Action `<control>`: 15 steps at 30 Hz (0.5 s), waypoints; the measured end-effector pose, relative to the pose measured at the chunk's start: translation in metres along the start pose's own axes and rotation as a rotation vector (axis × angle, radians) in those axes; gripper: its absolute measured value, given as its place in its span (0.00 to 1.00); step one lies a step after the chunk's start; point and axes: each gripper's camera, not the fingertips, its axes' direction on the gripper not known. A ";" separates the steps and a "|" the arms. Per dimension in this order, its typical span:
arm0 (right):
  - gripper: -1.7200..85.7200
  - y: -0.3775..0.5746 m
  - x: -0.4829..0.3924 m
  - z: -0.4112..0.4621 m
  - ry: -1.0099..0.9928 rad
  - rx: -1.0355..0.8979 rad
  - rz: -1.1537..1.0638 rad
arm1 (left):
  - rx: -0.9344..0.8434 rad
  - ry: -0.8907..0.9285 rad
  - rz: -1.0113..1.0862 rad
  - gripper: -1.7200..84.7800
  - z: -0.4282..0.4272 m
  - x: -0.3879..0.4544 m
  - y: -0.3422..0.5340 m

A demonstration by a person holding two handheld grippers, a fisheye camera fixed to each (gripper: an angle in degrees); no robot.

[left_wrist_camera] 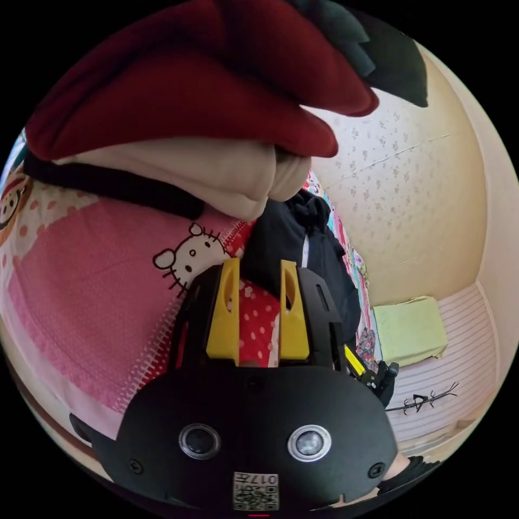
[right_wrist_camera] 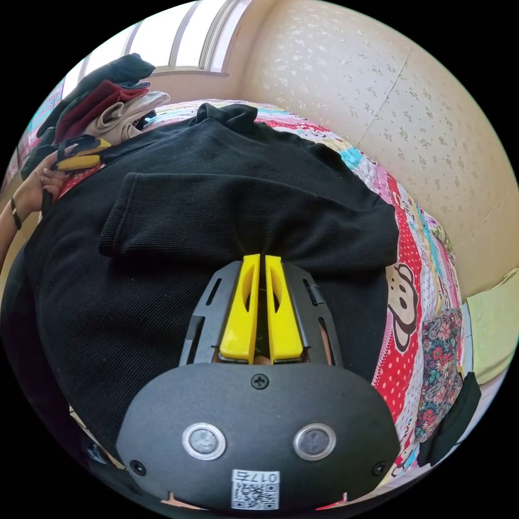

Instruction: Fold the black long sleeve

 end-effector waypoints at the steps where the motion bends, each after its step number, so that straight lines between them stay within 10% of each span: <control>1: 0.05 0.001 0.000 0.000 0.000 0.000 0.000 | -0.002 0.003 -0.002 0.11 -0.001 0.002 -0.002; 8: 0.05 0.009 0.000 0.001 0.004 0.002 -0.001 | 0.106 0.097 0.098 0.05 -0.040 0.066 -0.012; 15: 0.05 0.019 0.003 0.003 0.000 0.004 0.003 | 0.327 0.129 0.760 0.04 -0.121 0.291 0.022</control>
